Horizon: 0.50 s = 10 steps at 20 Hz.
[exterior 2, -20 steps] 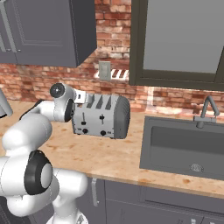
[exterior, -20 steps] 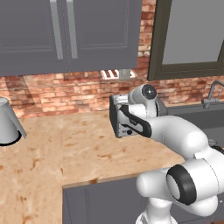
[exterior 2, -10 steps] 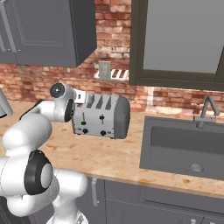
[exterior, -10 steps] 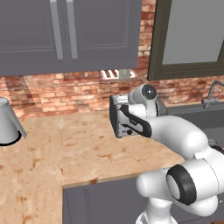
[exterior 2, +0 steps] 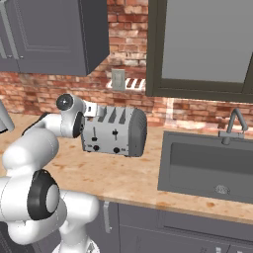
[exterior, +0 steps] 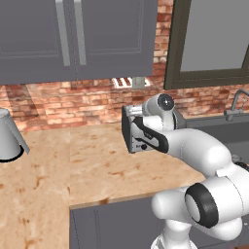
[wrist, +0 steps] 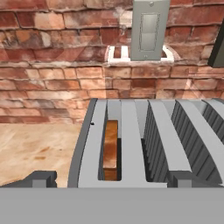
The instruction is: Start the toaster. Once the lever pops up, take the bread to the plate on the dining counter.
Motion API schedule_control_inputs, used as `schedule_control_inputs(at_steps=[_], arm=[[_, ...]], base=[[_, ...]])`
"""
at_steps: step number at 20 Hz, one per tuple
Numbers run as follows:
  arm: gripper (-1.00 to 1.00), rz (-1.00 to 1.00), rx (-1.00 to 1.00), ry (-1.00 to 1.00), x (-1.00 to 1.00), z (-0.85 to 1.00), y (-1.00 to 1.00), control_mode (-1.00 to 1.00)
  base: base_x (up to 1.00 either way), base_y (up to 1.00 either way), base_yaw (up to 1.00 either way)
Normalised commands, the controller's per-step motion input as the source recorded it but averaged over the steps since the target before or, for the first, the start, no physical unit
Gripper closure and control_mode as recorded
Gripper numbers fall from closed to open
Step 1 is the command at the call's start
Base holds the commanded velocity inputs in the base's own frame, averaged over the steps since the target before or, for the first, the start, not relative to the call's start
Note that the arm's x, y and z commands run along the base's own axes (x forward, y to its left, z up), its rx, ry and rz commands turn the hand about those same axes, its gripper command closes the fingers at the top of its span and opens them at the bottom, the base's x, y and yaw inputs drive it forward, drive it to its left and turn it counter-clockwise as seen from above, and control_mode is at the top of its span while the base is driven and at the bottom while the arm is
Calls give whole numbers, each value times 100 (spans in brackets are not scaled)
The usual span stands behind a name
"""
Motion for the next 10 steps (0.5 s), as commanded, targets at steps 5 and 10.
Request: schedule_control_inputs(at_steps=[5,10], arm=[[-100,0,0,0,0,0,0,-100],[-100,0,0,0,0,0,0,-100]], base=[[0,0,0],[0,0,0]])
